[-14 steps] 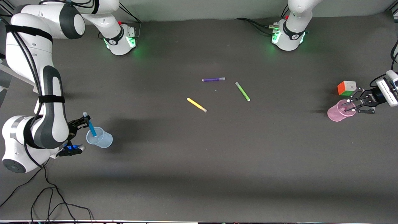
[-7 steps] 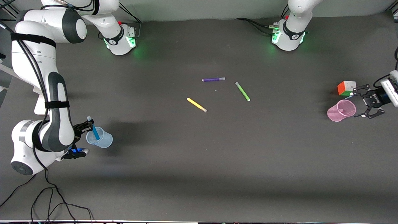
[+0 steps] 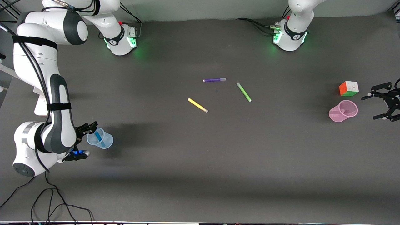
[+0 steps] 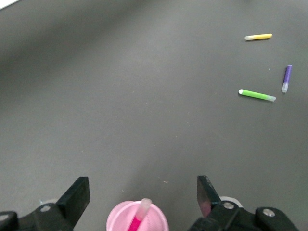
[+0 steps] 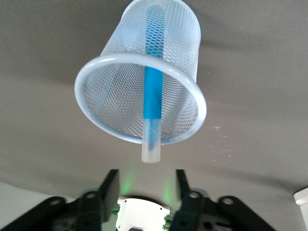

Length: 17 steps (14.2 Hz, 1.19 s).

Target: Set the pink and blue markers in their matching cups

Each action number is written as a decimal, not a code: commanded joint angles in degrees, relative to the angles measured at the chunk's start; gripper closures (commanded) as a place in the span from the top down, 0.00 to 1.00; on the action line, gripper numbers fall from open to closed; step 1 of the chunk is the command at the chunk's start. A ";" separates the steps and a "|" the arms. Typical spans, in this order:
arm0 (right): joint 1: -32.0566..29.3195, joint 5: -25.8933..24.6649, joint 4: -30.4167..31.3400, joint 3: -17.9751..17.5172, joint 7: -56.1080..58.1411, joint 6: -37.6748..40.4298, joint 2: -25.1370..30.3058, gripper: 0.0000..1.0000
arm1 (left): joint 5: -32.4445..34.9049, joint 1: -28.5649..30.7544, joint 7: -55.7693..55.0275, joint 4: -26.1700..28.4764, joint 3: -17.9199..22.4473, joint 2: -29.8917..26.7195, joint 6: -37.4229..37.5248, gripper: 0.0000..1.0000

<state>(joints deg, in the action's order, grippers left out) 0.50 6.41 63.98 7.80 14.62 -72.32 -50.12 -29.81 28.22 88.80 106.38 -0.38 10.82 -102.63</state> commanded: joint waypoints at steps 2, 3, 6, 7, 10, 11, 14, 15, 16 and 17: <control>0.65 0.54 -1.49 0.29 0.15 0.34 2.73 1.00 | 9.83 -8.51 -21.86 -0.47 0.56 -7.64 0.59 0.99; 0.56 0.62 -1.49 0.38 -0.29 0.25 4.66 1.00 | 11.95 -10.97 -26.88 -0.82 0.56 -8.70 0.68 0.99; 0.73 0.54 -0.01 0.64 -2.92 -1.68 11.34 1.00 | 18.01 -17.30 -40.24 -2.48 0.21 -10.82 0.59 0.99; 0.73 0.54 1.13 0.64 -4.67 -1.86 13.45 1.00 | 20.64 -19.23 -45.77 -4.15 -0.23 -10.82 1.11 0.99; 1.34 0.54 4.29 0.64 -8.38 -2.47 19.69 1.00 | 27.59 -24.07 -62.99 -8.19 -3.65 -10.56 4.62 0.99; 2.22 0.27 6.74 0.81 -9.34 -4.04 22.49 1.00 | 29.09 -24.96 -69.93 -9.25 -5.14 -10.30 5.94 0.99; 4.24 -0.43 18.94 0.90 -12.42 -12.29 33.82 1.00 | 30.69 -25.67 -85.00 -12.85 -9.19 -8.98 9.63 0.99; 4.95 -1.39 23.25 0.90 -13.03 -15.80 37.43 1.00 | 30.69 -25.67 -85.81 -13.74 -9.90 -8.45 10.77 0.99; 5.65 -1.92 27.03 0.90 -13.39 -18.79 40.68 1.00 | 30.78 -25.84 -85.82 -14.27 -10.08 -8.27 11.05 0.99; 5.92 -1.93 29.33 0.90 -14.35 -20.39 42.72 1.00 | 30.78 -26.19 -86.16 -14.45 -10.17 -8.18 11.05 0.99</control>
<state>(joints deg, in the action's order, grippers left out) 4.75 5.50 81.74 8.09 2.46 -86.92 -16.32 -0.18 2.65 4.76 95.00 -10.66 0.87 -93.64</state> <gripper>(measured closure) 0.000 0.004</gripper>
